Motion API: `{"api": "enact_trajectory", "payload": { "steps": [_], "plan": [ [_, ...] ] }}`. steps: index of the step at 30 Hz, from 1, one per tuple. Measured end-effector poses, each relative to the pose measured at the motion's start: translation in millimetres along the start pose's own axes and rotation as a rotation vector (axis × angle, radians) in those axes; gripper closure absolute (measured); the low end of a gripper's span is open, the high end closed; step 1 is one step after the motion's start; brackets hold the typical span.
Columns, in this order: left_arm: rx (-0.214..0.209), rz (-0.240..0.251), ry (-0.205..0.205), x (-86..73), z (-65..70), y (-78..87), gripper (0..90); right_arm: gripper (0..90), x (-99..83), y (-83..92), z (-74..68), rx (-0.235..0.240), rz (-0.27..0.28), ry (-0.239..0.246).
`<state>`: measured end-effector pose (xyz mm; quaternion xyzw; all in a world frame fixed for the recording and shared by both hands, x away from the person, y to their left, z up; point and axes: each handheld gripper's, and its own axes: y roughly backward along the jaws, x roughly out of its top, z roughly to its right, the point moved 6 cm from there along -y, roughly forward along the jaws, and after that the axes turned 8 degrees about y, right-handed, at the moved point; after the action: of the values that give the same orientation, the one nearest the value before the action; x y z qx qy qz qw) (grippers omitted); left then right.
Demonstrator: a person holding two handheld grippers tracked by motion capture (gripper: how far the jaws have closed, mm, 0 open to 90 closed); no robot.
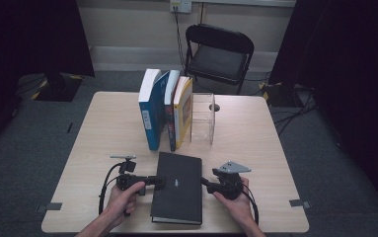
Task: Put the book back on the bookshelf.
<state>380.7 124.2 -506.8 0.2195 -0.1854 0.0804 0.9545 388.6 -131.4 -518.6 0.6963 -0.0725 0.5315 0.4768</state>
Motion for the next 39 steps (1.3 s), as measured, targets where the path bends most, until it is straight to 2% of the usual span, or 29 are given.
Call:
{"api": "enact_trajectory", "payload": {
  "steps": [4, 5, 9, 12, 13, 14, 15, 16, 17, 19, 21, 24, 27, 28, 29, 32, 33, 35, 39],
  "plan": [
    [0.026, 0.014, 0.0, 3.4, -1.5, -4.2, 44.8, 40.4, -0.4, 0.2, 0.9, 0.001, -0.003, -0.004],
    [0.027, 0.024, 0.019, 4.9, -0.9, -5.0, 44.8, 40.3, -0.4, 0.2, 1.0, 0.0, -0.004, -0.007],
    [0.042, 0.018, 0.001, 9.6, -5.7, -6.4, 44.8, 40.8, -0.5, 0.2, 0.9, 0.0, -0.004, -0.007],
    [0.047, 0.032, 0.014, 10.8, -6.6, -8.8, 44.5, 43.6, -0.3, 0.4, 0.1, 0.005, -0.005, -0.005],
    [0.056, 0.022, -0.006, 11.9, -8.5, -8.6, 44.2, 44.2, -0.2, 0.5, -0.2, 0.005, -0.006, -0.006],
    [0.057, 0.032, 0.009, 12.9, -7.7, -10.0, 43.8, 44.5, -0.1, 0.7, -0.7, 0.006, -0.009, -0.006],
    [0.069, 0.035, -0.006, 14.2, -9.1, -10.6, 43.6, 44.5, -0.1, 1.1, -1.0, 0.011, -0.011, -0.003],
    [0.061, 0.032, 0.0, 14.5, -8.6, -12.6, 43.6, 44.4, -0.2, 1.4, -1.3, 0.013, -0.012, -0.001],
    [0.048, 0.035, 0.029, 14.1, -6.0, -15.2, 43.6, 44.4, -0.5, 1.7, -1.8, 0.016, -0.012, 0.0],
    [0.064, 0.022, -0.003, 13.1, -6.0, -21.8, 43.9, 44.5, -0.8, 1.8, -2.1, 0.016, -0.012, 0.003],
    [0.06, 0.013, -0.016, 9.9, 0.5, -23.1, 43.0, 44.5, -1.0, 1.9, -2.1, 0.015, -0.011, 0.001],
    [0.029, 0.008, -0.012, 8.5, 5.8, -22.5, 43.6, 44.4, -0.8, 1.9, -2.1, 0.016, -0.011, 0.006],
    [0.052, -0.009, -0.015, 9.9, 1.2, -23.4, 47.2, 44.8, -0.7, 2.0, -2.4, 0.015, -0.013, 0.004],
    [0.046, -0.011, 0.008, 9.6, 2.7, -24.7, 47.3, 44.8, -0.5, 2.0, -2.6, 0.016, -0.014, 0.004],
    [0.06, -0.016, -0.02, 10.9, 1.2, -24.6, 47.2, 44.7, -0.4, 2.0, -2.6, 0.017, -0.015, 0.004],
    [0.059, -0.024, -0.017, 13.6, 1.2, -27.7, 46.8, 42.3, -0.3, 1.6, -1.3, 0.017, -0.016, 0.005],
    [0.073, -0.033, -0.027, 15.0, -0.5, -29.7, 47.0, 41.6, -0.3, 1.4, -0.9, 0.017, -0.017, 0.002],
    [0.071, -0.033, -0.012, 17.2, 0.0, -33.3, 47.5, 41.8, -0.2, 1.4, -0.8, 0.015, -0.018, 0.003],
    [0.086, -0.052, -0.035, 21.8, 1.8, -40.3, 46.8, 42.3, -0.1, 1.5, -0.8, 0.02, -0.02, 0.004]
  ]
}}
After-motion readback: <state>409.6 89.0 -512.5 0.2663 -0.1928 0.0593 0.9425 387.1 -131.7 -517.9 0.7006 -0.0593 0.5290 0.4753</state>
